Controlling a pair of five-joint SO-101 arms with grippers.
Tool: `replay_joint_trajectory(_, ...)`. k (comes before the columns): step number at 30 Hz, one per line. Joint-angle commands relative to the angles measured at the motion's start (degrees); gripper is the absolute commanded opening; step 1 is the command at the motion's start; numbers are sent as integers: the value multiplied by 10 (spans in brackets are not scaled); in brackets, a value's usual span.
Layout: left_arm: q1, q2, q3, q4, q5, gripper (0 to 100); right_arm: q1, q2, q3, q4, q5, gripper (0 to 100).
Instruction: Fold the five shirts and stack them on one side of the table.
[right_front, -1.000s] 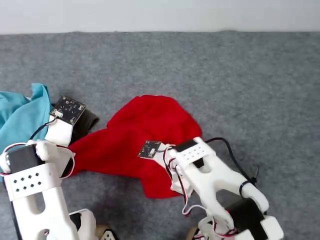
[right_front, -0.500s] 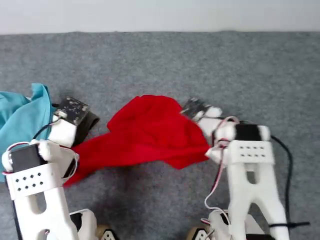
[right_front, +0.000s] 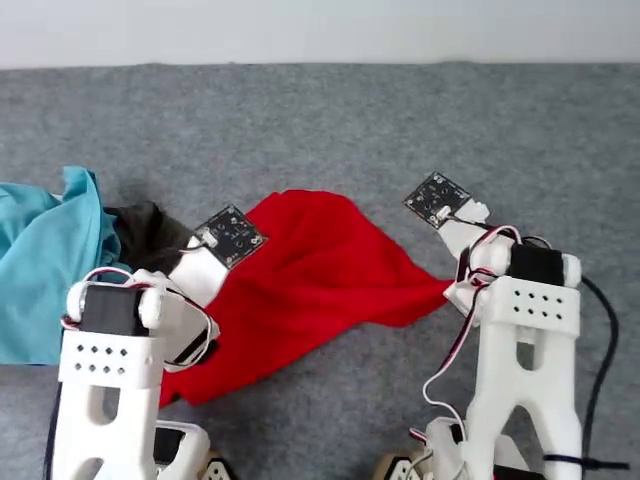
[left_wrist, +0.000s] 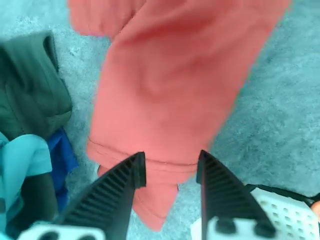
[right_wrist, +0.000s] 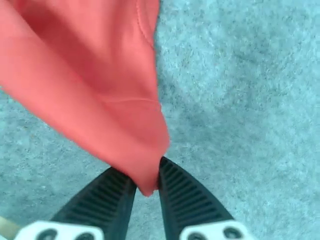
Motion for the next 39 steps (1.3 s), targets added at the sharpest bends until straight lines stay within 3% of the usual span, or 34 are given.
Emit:
replay_joint_trajectory(1,11,-7,-4,11,5,171,38,-23,-28,-44,1,10)
replay_joint_trajectory(6,19,-7,20,-2,5,171,74,-20,-27,-71,1,10)
replay_joint_trajectory(12,143,-4,38,-13,11,170,53,-19,-25,-59,1,10)
replay_joint_trajectory(15,174,39,73,-44,45,170,41,-19,-25,-59,1,10)
replay_joint_trajectory(24,187,241,56,-75,44,174,38,-19,-25,-59,1,10)
replay_joint_trajectory(33,186,290,70,-107,40,174,39,-19,-25,-59,1,10)
replay_joint_trajectory(39,186,334,109,-180,40,174,39,-19,-25,-59,1,10)
